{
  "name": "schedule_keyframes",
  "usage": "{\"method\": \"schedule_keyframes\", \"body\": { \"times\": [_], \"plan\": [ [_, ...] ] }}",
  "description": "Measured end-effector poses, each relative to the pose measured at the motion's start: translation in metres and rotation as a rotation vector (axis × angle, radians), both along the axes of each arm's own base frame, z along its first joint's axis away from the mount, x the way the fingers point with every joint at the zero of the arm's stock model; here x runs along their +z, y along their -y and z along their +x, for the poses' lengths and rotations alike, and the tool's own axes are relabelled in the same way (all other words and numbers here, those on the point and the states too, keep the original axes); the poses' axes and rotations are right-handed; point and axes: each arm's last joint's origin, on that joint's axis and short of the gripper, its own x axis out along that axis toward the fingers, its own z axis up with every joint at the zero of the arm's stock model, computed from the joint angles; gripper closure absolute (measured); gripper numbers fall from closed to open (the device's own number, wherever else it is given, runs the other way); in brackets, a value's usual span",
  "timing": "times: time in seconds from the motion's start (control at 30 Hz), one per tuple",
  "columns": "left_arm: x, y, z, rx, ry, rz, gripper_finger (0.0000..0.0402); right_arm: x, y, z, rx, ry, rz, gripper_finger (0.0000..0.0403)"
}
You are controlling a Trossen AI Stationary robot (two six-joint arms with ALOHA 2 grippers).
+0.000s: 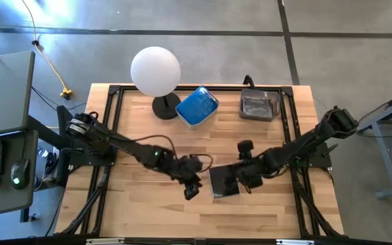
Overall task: Pick & place jewel cases by type
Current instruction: Put the black CD case into the black bin
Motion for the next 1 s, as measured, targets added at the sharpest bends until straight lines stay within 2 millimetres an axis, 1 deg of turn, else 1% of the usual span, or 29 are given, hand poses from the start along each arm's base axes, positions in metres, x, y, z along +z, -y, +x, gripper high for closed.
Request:
{"method": "schedule_keyframes", "body": {
  "times": [0.07,0.13,0.2,0.27,0.3,0.33,0.4,0.47,0.5,0.57,0.73,0.83,1.0],
  "plan": [
    [-0.016,0.004,-0.006,0.071,-0.016,-0.027,0.0278,-0.002,-0.007,-0.007,-0.009,-0.037,0.044,0.0263],
    [-0.037,0.008,-0.005,0.104,0.023,-0.082,0.0278,-0.007,-0.014,-0.011,-0.013,-0.036,0.108,0.0263],
    [-0.06,0.008,-0.008,0.081,0.034,-0.105,0.0278,-0.017,-0.021,-0.015,-0.004,-0.014,0.171,0.0263],
    [-0.077,0.009,-0.005,0.018,0.085,-0.125,0.0278,-0.032,-0.026,-0.021,0.025,-0.007,0.247,0.0263],
    [-0.085,0.005,-0.007,-0.005,0.074,-0.111,0.0278,-0.039,-0.026,-0.024,0.036,0.001,0.275,0.0263],
    [-0.092,0.003,-0.009,-0.027,0.062,-0.09,0.0278,-0.046,-0.026,-0.027,0.032,0.023,0.305,0.0263],
    [-0.103,0.003,-0.004,-0.045,0.066,-0.078,0.0278,-0.056,-0.025,-0.03,0.008,0.07,0.347,0.0262],
    [-0.109,-0.002,-0.003,-0.022,0.044,-0.06,0.0278,-0.064,-0.023,-0.032,-0.001,0.113,0.375,0.0262],
    [-0.111,-0.002,0.0,-0.014,0.055,-0.058,0.0278,-0.066,-0.023,-0.033,0.002,0.134,0.387,0.0262],
    [-0.114,-0.005,0.0,0.004,0.036,-0.044,0.0278,-0.069,-0.021,-0.033,0.0,0.175,0.402,0.0262],
    [-0.117,-0.006,-0.001,0.034,0.035,0.015,0.0278,-0.076,-0.015,-0.036,-0.008,0.192,0.406,0.0262],
    [-0.116,-0.009,0.002,0.076,0.066,0.047,0.0278,-0.077,-0.014,-0.035,0.026,0.23,0.405,0.0262],
    [-0.119,-0.029,0.01,0.235,0.028,-0.164,0.0278,-0.079,-0.014,-0.034,0.087,0.288,0.402,0.0262]
  ]
}}
